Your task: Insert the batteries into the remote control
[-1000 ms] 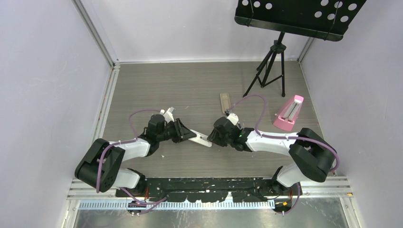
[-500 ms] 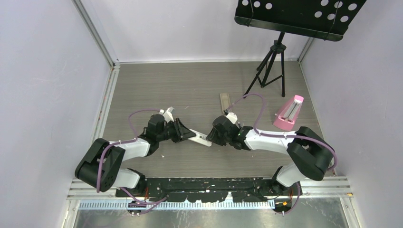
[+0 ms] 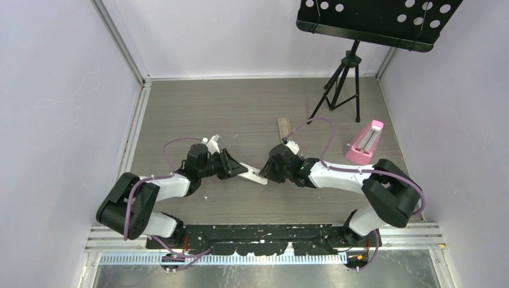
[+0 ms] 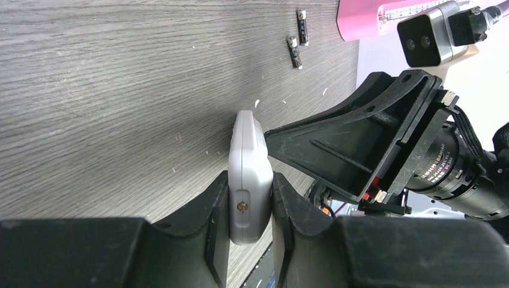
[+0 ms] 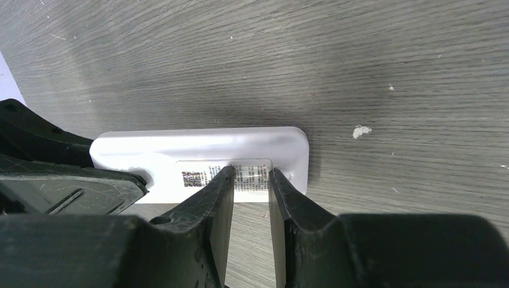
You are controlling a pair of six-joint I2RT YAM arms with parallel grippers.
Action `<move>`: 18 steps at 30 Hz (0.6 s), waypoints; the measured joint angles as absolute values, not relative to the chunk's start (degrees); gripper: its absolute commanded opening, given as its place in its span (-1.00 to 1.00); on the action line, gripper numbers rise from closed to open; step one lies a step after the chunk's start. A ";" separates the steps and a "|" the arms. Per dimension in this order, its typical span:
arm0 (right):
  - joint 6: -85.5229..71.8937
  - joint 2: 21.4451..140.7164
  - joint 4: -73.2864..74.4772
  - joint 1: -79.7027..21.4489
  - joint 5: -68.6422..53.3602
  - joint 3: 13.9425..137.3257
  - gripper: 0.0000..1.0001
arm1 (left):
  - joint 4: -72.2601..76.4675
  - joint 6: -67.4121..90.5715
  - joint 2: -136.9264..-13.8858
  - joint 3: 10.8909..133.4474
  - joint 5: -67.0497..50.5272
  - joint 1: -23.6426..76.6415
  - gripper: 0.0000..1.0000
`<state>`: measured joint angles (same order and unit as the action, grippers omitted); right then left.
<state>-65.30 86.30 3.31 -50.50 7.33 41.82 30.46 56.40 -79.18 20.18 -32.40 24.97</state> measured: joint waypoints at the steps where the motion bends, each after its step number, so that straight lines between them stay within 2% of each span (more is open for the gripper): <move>1: -65.25 86.30 3.40 -50.50 7.40 41.85 -0.33 | 30.46 56.40 -79.18 20.18 -32.40 24.97 -1.00; 18: -61.84 88.44 9.85 -50.35 7.05 46.46 -0.13 | 29.87 56.31 -79.18 20.21 -32.27 24.97 -1.00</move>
